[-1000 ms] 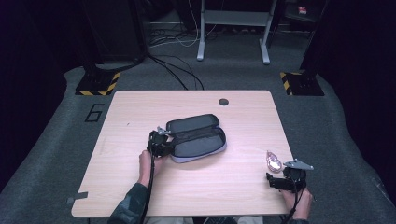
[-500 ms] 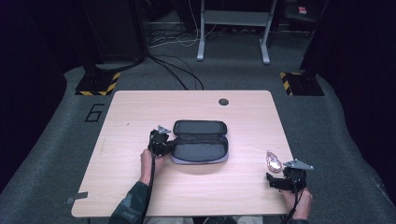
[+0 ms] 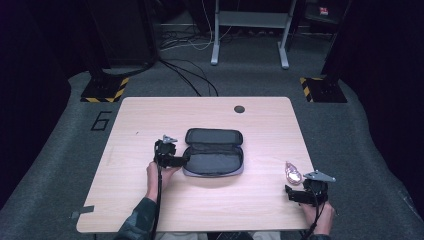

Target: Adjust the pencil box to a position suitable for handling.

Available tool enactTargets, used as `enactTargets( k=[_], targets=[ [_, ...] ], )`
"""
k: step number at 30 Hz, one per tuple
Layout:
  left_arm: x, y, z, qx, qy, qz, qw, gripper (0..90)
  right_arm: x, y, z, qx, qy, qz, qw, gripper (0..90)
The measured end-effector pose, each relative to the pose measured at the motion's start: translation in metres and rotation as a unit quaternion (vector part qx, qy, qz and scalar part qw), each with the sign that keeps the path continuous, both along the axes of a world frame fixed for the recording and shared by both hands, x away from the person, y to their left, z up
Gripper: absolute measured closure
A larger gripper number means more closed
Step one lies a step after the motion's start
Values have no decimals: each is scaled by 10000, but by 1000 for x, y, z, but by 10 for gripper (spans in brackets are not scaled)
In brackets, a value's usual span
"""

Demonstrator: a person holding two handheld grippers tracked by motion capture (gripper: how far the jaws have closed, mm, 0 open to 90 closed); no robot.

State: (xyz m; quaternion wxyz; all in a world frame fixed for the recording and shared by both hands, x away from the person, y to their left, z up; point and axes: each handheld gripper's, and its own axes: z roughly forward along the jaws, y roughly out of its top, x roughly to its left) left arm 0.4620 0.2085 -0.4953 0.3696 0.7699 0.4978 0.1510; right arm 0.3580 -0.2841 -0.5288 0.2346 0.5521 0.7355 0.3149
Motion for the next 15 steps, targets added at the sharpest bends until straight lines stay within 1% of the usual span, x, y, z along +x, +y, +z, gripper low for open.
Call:
enactTargets(
  k=[1, 2, 3, 4, 5, 6, 8, 9, 10, 11, 12, 13, 14, 15],
  targets=[
    [-1, 3, 2, 92, 16, -91, 9999, 257, 0, 0, 0, 0, 0, 0, 10000, 47],
    [-3, 6, 3, 9, -61, -3, 10000, 210, 0, 0, 0, -1, 9, -1, 10000, 47],
    [-3, 6, 3, 9, -61, -3, 10000, 195, 0, 0, 0, -1, 9, -1, 10000, 47],
    [-5, 10, 4, 83, -62, -56, 9999, 195, 0, 0, 0, 0, 9, 0, 10000, 47],
    [-7, 12, 5, -3, -84, 29, 10000, 176, 0, 0, 0, -6, 3, 4, 10000, 48],
    [-9, 18, 6, 51, -58, -37, 10000, 151, 0, 0, 0, -8, -2, -7, 10000, 49],
    [-12, 21, 5, 33, -79, 3, 10000, 146, 0, 0, 0, -9, -5, -7, 10000, 49],
    [-15, 25, 6, 59, -77, 28, 9999, 135, 0, 0, 0, -6, -5, -8, 10000, 49],
    [-18, 29, 6, 161, -63, -29, 9998, 103, 0, 0, 0, -1, -1, -10, 10000, 49],
    [-18, 29, 6, 161, -63, -29, 9998, 89, 0, 0, 0, -2, -2, -5, 10000, 49],
    [-23, 34, 6, 200, -21, -4, 9998, 70, 0, 0, 0, -4, 1, -5, 10000, 49],
    [-23, 34, 6, 200, -21, -4, 9998, 61, 0, 0, 0, -4, 1, -5, 10000, 49],
    [-25, 37, 6, 277, -58, -18, 9996, 52, -1, 1, 0, 12, -22, -38, 10000, 50],
    [-29, 40, 5, 287, -125, 28, 9995, 46, -1, 1, 0, 13, -27, -42, 10000, 50]
  ],
)
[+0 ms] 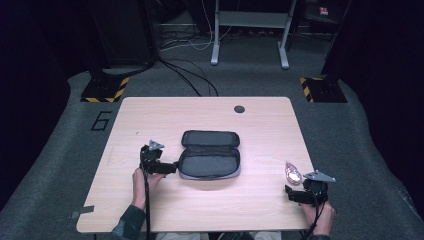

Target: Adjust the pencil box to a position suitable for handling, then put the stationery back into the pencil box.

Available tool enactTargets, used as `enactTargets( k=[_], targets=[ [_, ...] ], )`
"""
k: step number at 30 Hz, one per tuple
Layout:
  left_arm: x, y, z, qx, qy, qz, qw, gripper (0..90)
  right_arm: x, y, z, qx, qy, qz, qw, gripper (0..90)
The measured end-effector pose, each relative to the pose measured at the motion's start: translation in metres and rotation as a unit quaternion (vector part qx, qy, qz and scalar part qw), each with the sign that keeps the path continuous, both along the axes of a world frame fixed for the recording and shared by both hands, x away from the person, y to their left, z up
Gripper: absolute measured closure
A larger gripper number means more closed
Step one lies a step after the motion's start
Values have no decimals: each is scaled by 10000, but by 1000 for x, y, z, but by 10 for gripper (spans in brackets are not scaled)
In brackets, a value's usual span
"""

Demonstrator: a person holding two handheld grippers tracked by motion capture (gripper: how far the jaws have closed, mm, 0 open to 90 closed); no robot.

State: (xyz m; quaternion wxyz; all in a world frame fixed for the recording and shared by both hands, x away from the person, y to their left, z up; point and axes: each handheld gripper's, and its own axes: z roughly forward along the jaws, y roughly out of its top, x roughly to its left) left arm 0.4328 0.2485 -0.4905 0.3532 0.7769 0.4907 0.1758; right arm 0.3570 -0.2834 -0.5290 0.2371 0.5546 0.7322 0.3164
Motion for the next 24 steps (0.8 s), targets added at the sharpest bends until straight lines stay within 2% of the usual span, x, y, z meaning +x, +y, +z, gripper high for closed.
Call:
enactTargets(
  k=[2, 4, 6, 8, 10, 11, 15, 21, 24],
  targets=[
    [-2, 1, 0, -67, -1, 37, 10000, 41, 0, 0, 0, 1, 0, -1, 10000, 50],
    [-7, 4, 2, -171, -149, 98, 9997, 15, 0, 0, 0, 4, 6, 4, 10000, 50],
    [-7, 4, 4, -204, -180, 110, 9996, 11, 0, 0, 0, 6, 4, 2, 10000, 50],
    [-10, 5, 12, -256, -348, 119, 9990, 7, 0, 0, 0, 4, 8, 5, 10000, 50],
    [-11, 6, 16, -243, -323, 67, 9992, 7, 0, 0, 0, 5, 9, 1, 10000, 50],
    [-14, 8, 19, -224, -374, 64, 9990, 7, 0, 0, 0, 5, 8, 2, 10000, 50],
    [-21, 12, 19, -199, -370, 93, 9991, 5, 0, 0, 0, 5, 8, 2, 10000, 50],
    [-36, 25, 9, -96, -317, 223, 9992, 1, 0, 0, 0, 5, 7, 1, 10000, 50],
    [-43, 34, 1, -58, -216, 272, 9994, 0, 0, 0, 0, 5, 5, 1, 10000, 50]
  ],
)
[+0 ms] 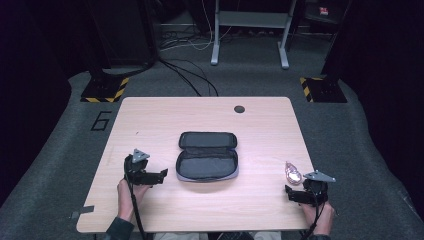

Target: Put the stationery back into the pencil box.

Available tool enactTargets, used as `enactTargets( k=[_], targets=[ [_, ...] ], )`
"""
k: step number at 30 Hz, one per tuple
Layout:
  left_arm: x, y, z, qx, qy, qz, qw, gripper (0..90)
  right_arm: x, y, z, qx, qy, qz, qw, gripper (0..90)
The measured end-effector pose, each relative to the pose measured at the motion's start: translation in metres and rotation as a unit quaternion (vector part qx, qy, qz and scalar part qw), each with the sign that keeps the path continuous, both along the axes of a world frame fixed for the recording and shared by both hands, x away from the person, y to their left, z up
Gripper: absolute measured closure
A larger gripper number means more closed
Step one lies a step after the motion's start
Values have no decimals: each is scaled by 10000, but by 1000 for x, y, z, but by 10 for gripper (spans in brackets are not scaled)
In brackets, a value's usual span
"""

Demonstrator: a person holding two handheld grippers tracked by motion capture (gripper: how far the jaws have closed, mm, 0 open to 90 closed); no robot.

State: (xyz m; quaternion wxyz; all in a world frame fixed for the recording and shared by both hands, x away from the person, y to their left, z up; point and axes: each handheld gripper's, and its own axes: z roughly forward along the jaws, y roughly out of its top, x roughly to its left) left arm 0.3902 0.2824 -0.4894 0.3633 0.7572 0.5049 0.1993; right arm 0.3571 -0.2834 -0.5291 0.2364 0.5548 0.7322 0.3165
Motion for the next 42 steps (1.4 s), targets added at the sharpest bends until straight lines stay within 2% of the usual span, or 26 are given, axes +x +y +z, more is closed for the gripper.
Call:
enactTargets(
  k=[1, 5, 6, 9, 11, 15, 16, 21, 23, 26, 32, 33, 34, 35, 38, 40, 41, 42],
  targets=[
    [-4, 6, -6, 58, 65, 31, 10000, 0, 0, 0, 0, 1, -1, -3, 10000, 51],
    [-9, 12, -17, 100, 109, 157, 9998, 0, 0, 0, 0, -3, -10, -14, 10000, 51],
    [-11, 15, -24, 141, 161, 205, 9996, 0, 0, 0, 0, -29, -4, 2, 10000, 53],
    [-13, 18, -30, 163, 196, 229, 9994, 0, 0, 0, 0, -17, 8, -20, 10000, 52],
    [-15, 19, -34, 298, 191, 307, 9989, 0, 0, 0, 0, -8, 7, -1, 10000, 48],
    [-16, 21, -38, 320, 236, 340, 9986, 0, 1, 1, 1, -10, 58, 45, 10000, 16],
    [-17, 21, -41, 402, 160, 384, 9983, 0, 1, 0, 1, -34, 81, 60, 9999, 17],
    [-17, 20, -42, 412, 92, 378, 9984, 0, 2, 0, 3, -1, 53, 96, 9999, 1],
    [-17, 21, -42, 408, 123, 350, 9985, 0, 6, 1, 8, 92, 40, 70, 9999, 0],
    [-17, 21, -42, 409, 106, 348, 9985, 0, 10, 2, 12, 102, -45, 101, 9999, 0],
    [-17, 20, -43, 396, 16, 373, 9985, 0, 25, 3, 14, 61, 64, 64, 9999, 7],
    [-18, 20, -42, 400, 55, 357, 9985, 0, 27, 3, 14, 49, 66, 48, 10000, 35],
    [-17, 20, -43, 395, 14, 374, 9985, 1, 31, 3, 11, 77, 97, 28, 9999, 121],
    [-17, 20, -43, 395, 14, 374, 9985, 1, 32, 3, 11, 30, 129, 13, 9999, 148],
    [-18, 19, -42, 401, 50, 353, 9986, 2, 34, 2, 9, 57, 162, 3, 9999, 174],
    [-17, 19, -43, 405, 17, 371, 9985, 2, 35, 1, 8, 61, 163, 3, 9998, 212],
    [-17, 19, -43, 408, 40, 351, 9985, 2, 35, 2, 8, 72, 142, 0, 9999, 260],
    [-17, 19, -43, 408, 40, 351, 9985, 2, 35, 2, 8, 72, 142, 0, 9999, 260]
  ],
)
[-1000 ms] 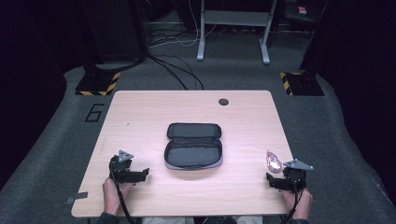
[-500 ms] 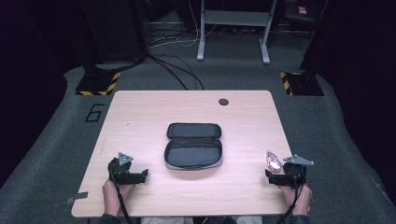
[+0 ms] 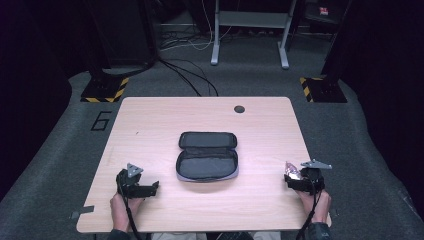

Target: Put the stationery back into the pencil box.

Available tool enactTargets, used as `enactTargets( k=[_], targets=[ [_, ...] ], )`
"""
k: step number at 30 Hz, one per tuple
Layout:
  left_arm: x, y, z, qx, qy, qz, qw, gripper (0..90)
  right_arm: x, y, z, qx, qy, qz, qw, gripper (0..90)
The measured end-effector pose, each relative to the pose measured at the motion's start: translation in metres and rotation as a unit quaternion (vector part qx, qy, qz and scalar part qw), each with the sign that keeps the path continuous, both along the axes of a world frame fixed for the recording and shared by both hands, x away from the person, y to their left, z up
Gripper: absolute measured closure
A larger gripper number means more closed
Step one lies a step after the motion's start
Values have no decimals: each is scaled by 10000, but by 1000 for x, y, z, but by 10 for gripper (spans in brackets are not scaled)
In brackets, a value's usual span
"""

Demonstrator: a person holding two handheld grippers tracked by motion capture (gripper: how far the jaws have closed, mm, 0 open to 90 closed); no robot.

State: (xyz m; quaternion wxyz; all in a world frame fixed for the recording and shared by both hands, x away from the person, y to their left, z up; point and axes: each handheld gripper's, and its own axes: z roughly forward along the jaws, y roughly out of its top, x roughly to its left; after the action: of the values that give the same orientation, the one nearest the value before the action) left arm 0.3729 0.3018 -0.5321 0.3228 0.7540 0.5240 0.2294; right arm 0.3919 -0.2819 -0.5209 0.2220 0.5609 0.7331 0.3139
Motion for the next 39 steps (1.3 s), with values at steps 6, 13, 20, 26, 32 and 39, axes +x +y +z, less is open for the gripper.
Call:
enactTargets(
  k=[6, 13, 20, 26, 32, 39],
  targets=[
    [0, 0, 0, -2, 14, -6, 10000, 3, -2, 3, 2, -82, -39, 63, 9999, 384],
    [1, 0, 0, -4, 6, -10, 10000, 4, -3, 5, 2, -56, -76, 156, 9998, 392],
    [1, 0, 0, -5, -17, 10, 10000, 4, -7, 9, 6, -24, -186, 216, 9996, 392],
    [0, -1, 0, 5, -22, 14, 10000, 4, -8, 13, 13, 19, -244, 294, 9993, 391],
    [0, -1, 0, 13, -4, 9, 10000, 4, -10, 21, 24, 42, -339, 408, 9986, 392],
    [1, -1, 0, 29, -45, 11, 10000, 4, -11, 30, 34, -10, -392, 583, 9975, 391]
  ],
)
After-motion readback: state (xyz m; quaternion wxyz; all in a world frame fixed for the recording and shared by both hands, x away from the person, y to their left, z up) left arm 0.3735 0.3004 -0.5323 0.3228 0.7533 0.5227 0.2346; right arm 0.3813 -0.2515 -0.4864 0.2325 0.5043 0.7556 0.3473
